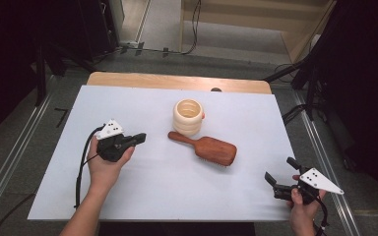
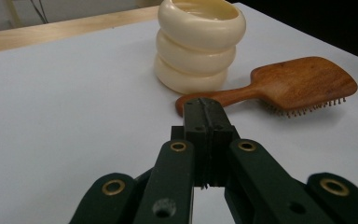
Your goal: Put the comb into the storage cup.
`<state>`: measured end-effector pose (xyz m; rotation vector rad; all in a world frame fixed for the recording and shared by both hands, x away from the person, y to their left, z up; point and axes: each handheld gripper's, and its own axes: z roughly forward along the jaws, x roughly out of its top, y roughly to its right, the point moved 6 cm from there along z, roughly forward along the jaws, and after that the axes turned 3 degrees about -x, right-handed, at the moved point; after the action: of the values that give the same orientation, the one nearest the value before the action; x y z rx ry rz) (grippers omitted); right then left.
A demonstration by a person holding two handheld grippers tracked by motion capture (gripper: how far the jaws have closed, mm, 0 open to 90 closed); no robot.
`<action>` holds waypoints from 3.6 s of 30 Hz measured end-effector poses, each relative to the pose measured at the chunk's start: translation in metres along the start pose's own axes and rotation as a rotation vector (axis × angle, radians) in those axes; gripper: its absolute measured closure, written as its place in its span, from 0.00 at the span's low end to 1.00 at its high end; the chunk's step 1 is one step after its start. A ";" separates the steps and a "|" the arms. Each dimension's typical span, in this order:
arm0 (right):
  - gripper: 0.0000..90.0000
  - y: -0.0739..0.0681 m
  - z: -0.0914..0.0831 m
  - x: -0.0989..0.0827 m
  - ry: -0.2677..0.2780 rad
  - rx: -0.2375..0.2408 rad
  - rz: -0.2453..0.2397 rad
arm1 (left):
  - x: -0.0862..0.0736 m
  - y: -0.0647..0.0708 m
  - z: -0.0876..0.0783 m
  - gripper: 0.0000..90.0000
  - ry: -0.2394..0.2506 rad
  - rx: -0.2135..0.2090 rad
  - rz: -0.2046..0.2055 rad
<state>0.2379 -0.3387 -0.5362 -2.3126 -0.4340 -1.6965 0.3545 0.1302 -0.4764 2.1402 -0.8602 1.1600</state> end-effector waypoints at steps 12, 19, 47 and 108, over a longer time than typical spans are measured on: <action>0.00 -0.001 0.000 0.000 0.000 0.005 -0.005 | 0.009 -0.003 0.033 1.00 -0.048 -0.031 -0.007; 0.00 0.000 0.001 0.000 0.001 0.006 -0.008 | 0.015 -0.005 0.056 1.00 -0.063 -0.058 -0.038; 0.00 -0.001 0.000 0.000 0.005 -0.006 -0.018 | 0.006 -0.021 0.134 1.00 -0.168 0.004 -0.147; 0.00 -0.002 0.002 0.000 -0.006 -0.016 -0.036 | -0.015 0.006 0.117 1.00 -0.328 -0.095 -0.039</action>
<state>0.2385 -0.3361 -0.5367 -2.3357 -0.4676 -1.7157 0.4038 0.0467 -0.5442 2.2916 -0.9869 0.7432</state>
